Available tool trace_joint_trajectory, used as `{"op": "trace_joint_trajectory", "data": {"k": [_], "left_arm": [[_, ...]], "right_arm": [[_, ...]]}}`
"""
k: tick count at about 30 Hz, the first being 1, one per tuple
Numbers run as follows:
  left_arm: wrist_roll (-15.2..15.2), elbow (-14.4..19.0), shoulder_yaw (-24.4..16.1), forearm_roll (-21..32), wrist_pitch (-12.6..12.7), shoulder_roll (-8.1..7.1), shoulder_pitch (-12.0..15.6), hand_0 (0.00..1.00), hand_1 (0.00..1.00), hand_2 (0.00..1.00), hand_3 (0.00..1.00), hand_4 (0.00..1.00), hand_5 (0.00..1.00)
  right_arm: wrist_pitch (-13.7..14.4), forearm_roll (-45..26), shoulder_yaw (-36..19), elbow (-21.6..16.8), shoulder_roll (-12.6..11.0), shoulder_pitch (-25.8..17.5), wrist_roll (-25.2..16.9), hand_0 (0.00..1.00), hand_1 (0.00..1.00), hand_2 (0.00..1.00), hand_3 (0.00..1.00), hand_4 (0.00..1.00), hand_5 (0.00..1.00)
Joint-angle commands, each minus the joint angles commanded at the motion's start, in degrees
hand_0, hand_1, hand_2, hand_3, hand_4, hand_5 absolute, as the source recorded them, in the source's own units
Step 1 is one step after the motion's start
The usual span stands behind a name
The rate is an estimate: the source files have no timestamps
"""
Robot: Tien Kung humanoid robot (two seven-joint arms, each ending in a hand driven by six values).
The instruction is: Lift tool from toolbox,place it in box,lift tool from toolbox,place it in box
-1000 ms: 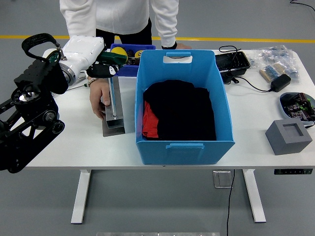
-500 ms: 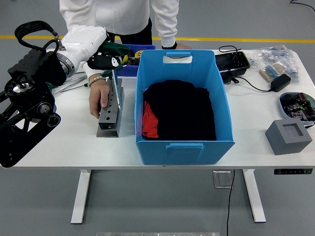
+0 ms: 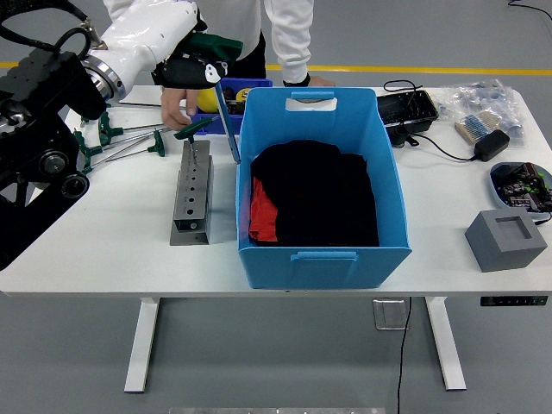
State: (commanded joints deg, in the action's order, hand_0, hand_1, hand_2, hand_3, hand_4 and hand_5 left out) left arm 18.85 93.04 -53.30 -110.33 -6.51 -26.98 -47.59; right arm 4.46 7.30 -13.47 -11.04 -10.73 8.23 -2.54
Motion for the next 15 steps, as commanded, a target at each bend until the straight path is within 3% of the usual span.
{"op": "trace_joint_trajectory", "data": {"k": [7, 15], "left_arm": [[-7.55, 2.92, -0.51, 4.48, 3.65, 1.43, -1.74, 0.154, 0.002, 0.018, 0.071, 0.613, 0.411], [-14.06, 4.43, 0.30, 8.84, 7.73, 4.88, -2.84, 0.148, 0.002, 0.018, 0.071, 0.611, 0.407]], "right_arm": [[-0.01, -0.10, 0.17, -0.01, -0.06, 0.09, 0.00, 0.676, 0.642, 0.708, 0.575, 0.781, 0.728], [0.00, -0.15, 0.51, -0.03, -0.07, 0.26, -0.01, 0.677, 0.642, 0.708, 0.574, 0.781, 0.729]]}}
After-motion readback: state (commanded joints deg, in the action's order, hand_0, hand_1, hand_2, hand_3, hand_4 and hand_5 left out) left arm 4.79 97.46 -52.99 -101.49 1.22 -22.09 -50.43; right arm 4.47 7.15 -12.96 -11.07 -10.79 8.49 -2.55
